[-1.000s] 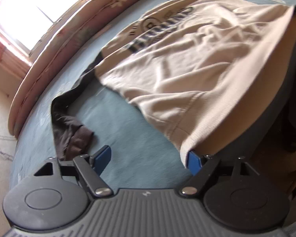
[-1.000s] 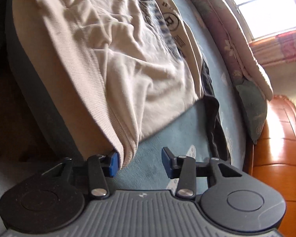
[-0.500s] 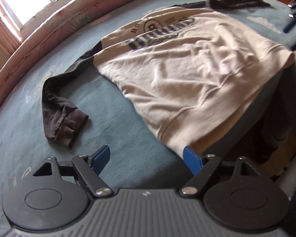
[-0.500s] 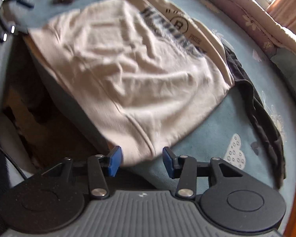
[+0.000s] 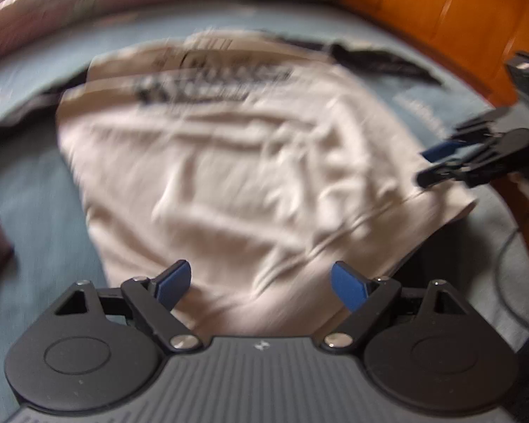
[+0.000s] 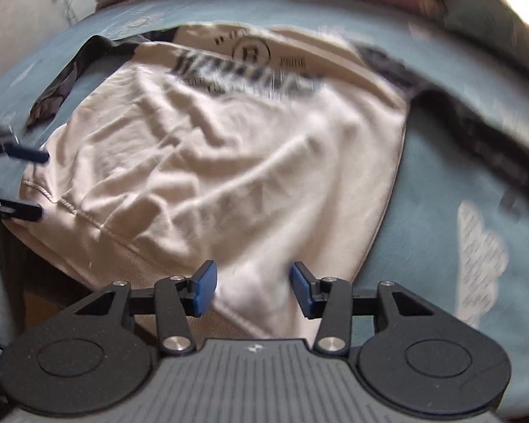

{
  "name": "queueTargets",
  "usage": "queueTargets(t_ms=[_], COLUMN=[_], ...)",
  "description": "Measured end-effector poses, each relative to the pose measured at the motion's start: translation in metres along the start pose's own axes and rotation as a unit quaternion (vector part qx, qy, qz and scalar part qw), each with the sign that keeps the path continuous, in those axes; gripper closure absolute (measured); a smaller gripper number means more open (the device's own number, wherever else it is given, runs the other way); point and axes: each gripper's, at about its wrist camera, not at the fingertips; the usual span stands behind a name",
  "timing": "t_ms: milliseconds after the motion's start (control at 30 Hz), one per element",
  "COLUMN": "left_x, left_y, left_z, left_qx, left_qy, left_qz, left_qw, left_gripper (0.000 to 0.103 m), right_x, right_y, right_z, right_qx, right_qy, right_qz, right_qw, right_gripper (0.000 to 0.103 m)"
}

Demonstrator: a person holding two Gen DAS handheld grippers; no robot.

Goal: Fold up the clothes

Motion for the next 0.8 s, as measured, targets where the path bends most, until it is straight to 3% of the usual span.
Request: queueTargets(t_ms=[100,200,300,400,533,600,667,733,800], left_x=[0.019,0.018,-0.009,-0.049,-0.078,-0.066,-0.041,-0.018,-0.003], left_y=[0.012,-0.006,-0.021,-0.01,0.037,0.053,0.051,0.038,0.027], left_z=[-0.006,0.001,-0.002,-0.005,-0.007,-0.001,0.005,0.004,0.01], left_qx=[-0.006,-0.021,0.006,0.012,0.008,-0.008,-0.022,-0.009,-0.002], left_qy=[-0.015,0.022,0.025,0.013,-0.021,-0.017,-0.013,-0.049,-0.039], left_qz=[-0.039,-0.064,-0.028,0.018,0.013,-0.015,-0.018,-0.012,-0.034], left_qw=[0.9991,0.9975,0.9993,0.9997,0.9997,0.9997,0.9995,0.9987,0.9986], left_gripper=[0.016,0.016,0.016,0.016,0.016,0.016,0.016,0.015,0.012], right_x=[0.025,0.024,-0.002,-0.029,-0.058,-0.05,-0.031,-0.012,0.005], right_y=[-0.002,-0.014,-0.023,-0.033,0.01,0.032,0.039,0.031,0.021], right_z=[-0.01,-0.021,-0.019,-0.017,-0.017,-0.027,-0.039,-0.038,-0.033], right_qx=[-0.024,-0.014,-0.002,0.01,0.034,0.053,0.072,0.07,0.059], right_qy=[0.0,-0.023,-0.024,-0.025,-0.006,-0.018,-0.039,-0.023,0.001], right_qz=[-0.002,-0.015,0.018,0.052,0.061,0.043,0.04,0.042,0.041], right_qw=[1.0,1.0,1.0,0.998,0.998,0.998,0.996,0.996,0.997], right_gripper=[0.032,0.033,0.032,0.032,0.032,0.032,0.028,0.024,0.024])
Point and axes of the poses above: each gripper's, at about its wrist camera, not at the fingertips, and y roughly the way its jaws point, z to its right, x to its underside, and after that the axes turned 6 degrees about -z, right-handed
